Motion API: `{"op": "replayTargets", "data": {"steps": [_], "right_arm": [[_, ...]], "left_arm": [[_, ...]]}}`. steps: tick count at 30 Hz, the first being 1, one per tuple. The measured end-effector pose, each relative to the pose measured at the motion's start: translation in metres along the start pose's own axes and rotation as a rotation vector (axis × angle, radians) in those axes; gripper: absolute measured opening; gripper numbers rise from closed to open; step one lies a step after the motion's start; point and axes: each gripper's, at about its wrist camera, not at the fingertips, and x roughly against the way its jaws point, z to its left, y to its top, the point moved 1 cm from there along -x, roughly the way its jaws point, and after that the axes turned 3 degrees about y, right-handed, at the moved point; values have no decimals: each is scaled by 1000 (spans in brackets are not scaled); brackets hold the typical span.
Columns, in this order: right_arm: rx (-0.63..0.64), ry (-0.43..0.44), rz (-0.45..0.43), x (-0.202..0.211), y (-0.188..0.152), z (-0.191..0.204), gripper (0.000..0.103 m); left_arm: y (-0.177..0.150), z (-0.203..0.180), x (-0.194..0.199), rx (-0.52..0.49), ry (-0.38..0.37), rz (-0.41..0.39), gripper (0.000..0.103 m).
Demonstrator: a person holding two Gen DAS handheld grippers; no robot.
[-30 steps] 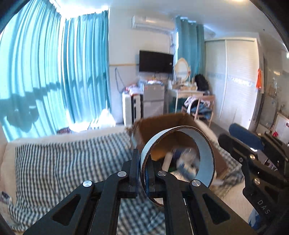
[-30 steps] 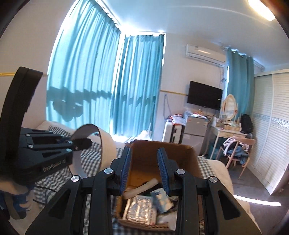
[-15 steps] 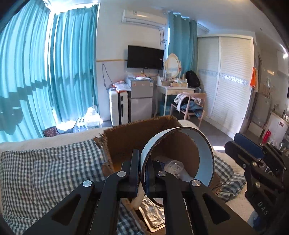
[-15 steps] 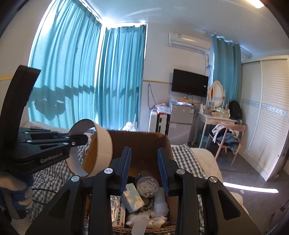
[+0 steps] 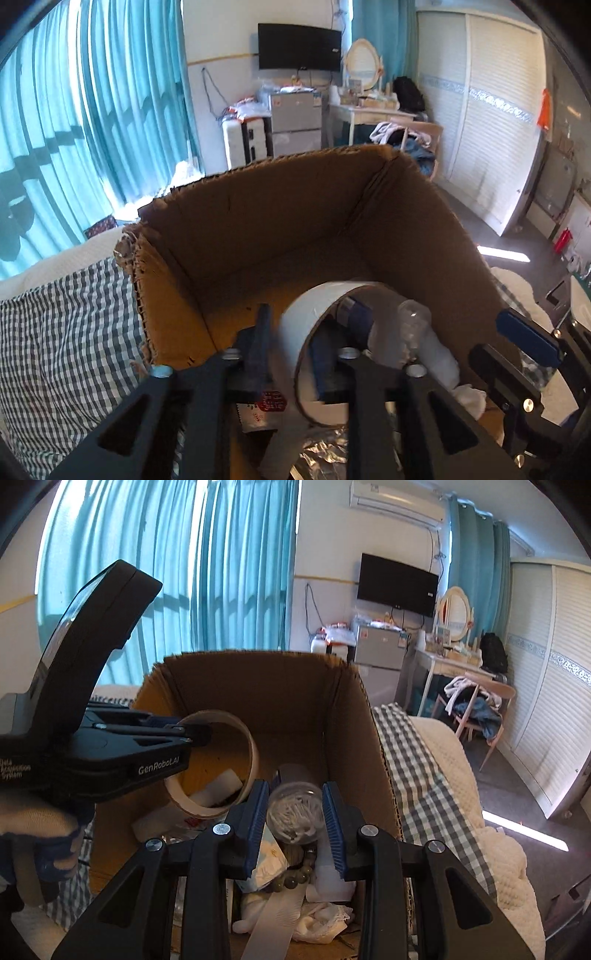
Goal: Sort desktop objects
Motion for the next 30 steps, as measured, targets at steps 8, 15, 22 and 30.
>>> {"op": "replayTargets", "data": {"steps": [8,15,22,30], "right_arm": [[9,-15,-13,14,4,12,30],[6,-33,-115,51,26,25,45],[7,-46,-226,101,46,49,78],[7,-52,-396,169,64,77,100]], "left_arm": [[-4,13,15,30,-32,-10,66],[2,41,70,93,-47,-123,83],[-4,64,148,122,-10,-316,103],[-18,81,229,96,87,-481,103]]}}
